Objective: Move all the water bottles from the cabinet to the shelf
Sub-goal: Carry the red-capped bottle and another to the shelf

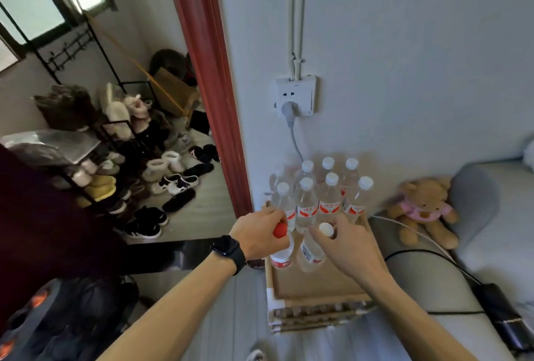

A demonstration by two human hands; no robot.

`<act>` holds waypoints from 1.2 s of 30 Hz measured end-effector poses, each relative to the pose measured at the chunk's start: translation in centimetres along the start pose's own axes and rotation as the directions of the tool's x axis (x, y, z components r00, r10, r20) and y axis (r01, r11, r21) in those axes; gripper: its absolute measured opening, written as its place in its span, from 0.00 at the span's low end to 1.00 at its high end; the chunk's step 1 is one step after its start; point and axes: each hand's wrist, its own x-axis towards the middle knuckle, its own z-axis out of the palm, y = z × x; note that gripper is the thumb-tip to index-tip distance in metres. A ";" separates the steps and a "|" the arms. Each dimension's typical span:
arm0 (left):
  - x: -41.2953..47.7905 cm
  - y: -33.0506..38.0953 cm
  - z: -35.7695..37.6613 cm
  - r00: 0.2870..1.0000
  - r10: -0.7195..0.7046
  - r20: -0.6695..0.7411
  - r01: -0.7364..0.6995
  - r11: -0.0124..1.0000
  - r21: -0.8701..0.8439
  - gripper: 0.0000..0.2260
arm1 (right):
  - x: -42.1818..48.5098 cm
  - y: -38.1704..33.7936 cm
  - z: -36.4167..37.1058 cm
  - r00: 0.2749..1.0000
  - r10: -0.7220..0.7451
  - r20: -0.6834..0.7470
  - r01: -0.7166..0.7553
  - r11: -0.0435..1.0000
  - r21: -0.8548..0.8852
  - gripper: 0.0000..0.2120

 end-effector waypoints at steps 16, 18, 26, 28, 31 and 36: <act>2.1 -0.2 3.7 0.967 -0.243 -0.072 0.221 0.949 -0.224 0.16 | 6.1 2.2 3.0 0.978 -0.115 0.172 0.092 0.986 0.137 0.23; 1.6 -0.3 4.3 0.956 -0.287 -0.066 0.260 0.927 -0.270 0.19 | 6.2 2.8 3.1 0.973 -0.145 0.181 0.108 0.974 0.198 0.22; 1.0 -0.5 5.8 0.919 -0.394 0.034 0.382 0.863 -0.330 0.28 | 6.1 5.8 2.9 0.894 -0.304 0.330 0.163 0.905 0.394 0.24; 1.4 -0.3 6.2 0.913 -0.405 0.056 0.398 0.849 -0.347 0.26 | 5.9 6.0 2.8 0.883 -0.303 0.359 0.177 0.922 0.343 0.28; 2.0 0.0 6.6 0.902 -0.425 0.079 0.427 0.844 -0.325 0.28 | 5.7 5.8 2.7 0.909 -0.206 0.363 0.155 0.974 0.165 0.33; 2.5 0.1 6.5 0.902 -0.429 0.042 0.422 0.857 -0.296 0.27 | 5.2 4.7 3.3 0.948 -0.116 0.297 0.123 0.992 -0.005 0.40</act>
